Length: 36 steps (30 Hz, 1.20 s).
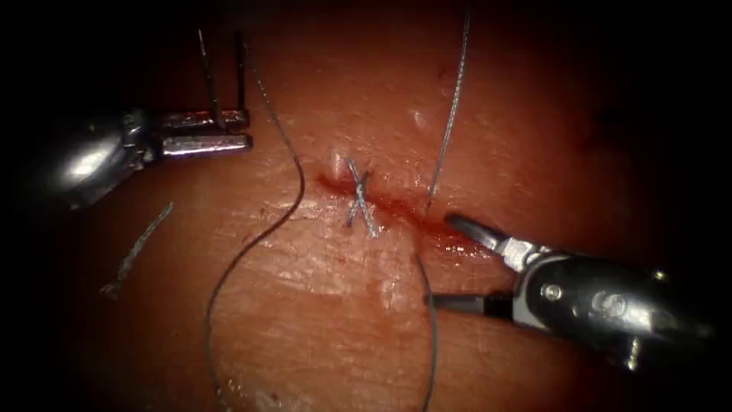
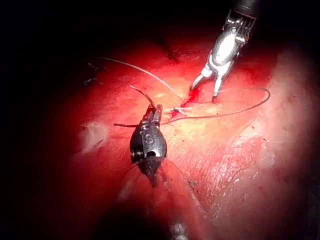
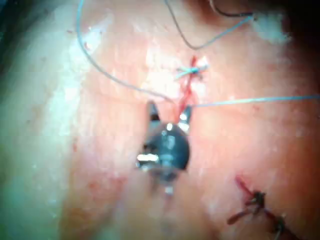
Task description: Wound Closure
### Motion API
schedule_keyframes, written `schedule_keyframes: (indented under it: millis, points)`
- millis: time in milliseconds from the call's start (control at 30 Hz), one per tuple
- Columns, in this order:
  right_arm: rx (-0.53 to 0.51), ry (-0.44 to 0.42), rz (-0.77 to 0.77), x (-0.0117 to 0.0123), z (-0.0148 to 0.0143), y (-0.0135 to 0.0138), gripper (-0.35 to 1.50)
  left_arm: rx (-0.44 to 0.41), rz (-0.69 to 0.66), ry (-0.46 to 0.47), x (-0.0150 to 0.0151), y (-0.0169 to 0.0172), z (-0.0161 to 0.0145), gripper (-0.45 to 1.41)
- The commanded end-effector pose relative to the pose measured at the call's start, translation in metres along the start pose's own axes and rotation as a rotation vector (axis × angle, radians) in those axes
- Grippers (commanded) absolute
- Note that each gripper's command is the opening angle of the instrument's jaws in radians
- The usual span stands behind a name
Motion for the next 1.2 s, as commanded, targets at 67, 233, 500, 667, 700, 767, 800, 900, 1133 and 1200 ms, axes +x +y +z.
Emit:
schedule_keyframes:
  millis: [67,233,500,667,700,767,800,900,1133,1200]
  points:
    - [0.006,0.005,0.003,0.0003,0.0014,-0.0001,0.59,0.000,0.002,0.001,-0.0003,-0.0003,0.0006,-0.45]
    - [0.026,0.015,0.004,0.0005,0.0016,-0.0003,0.05,0.000,0.002,0.001,-0.0003,-0.0003,0.0006,-0.45]
    - [0.093,0.035,0.006,0.0009,0.0015,-0.0003,-0.35,0.000,0.002,0.001,-0.0003,-0.0003,0.0006,-0.45]
    - [0.106,0.009,0.001,0.0008,0.0005,-0.0006,-0.35,0.000,0.002,0.001,-0.0003,-0.0003,0.0006,-0.45]
    - [0.110,0.008,-0.007,0.0009,0.0002,-0.0008,-0.35,0.000,0.002,0.001,-0.0003,-0.0003,0.0006,-0.45]
    - [0.121,0.006,-0.007,0.0011,-0.0005,-0.0015,-0.35,0.000,0.002,0.001,-0.0003,-0.0003,0.0006,-0.45]
    - [0.127,0.005,-0.005,0.0012,-0.0009,-0.0019,-0.35,0.000,0.002,0.001,-0.0003,-0.0003,0.0006,-0.45]
    - [0.154,-0.016,-0.012,0.0020,-0.0024,-0.0034,-0.35,0.000,0.002,0.001,-0.0003,-0.0003,0.0005,-0.45]
    - [0.214,-0.013,-0.005,0.0042,-0.0042,-0.0071,-0.35,0.000,0.002,0.001,-0.0003,-0.0003,0.0005,-0.45]
    - [0.236,-0.015,-0.006,0.0048,-0.0041,-0.0081,-0.35,0.000,0.002,0.001,-0.0003,-0.0003,0.0005,-0.45]
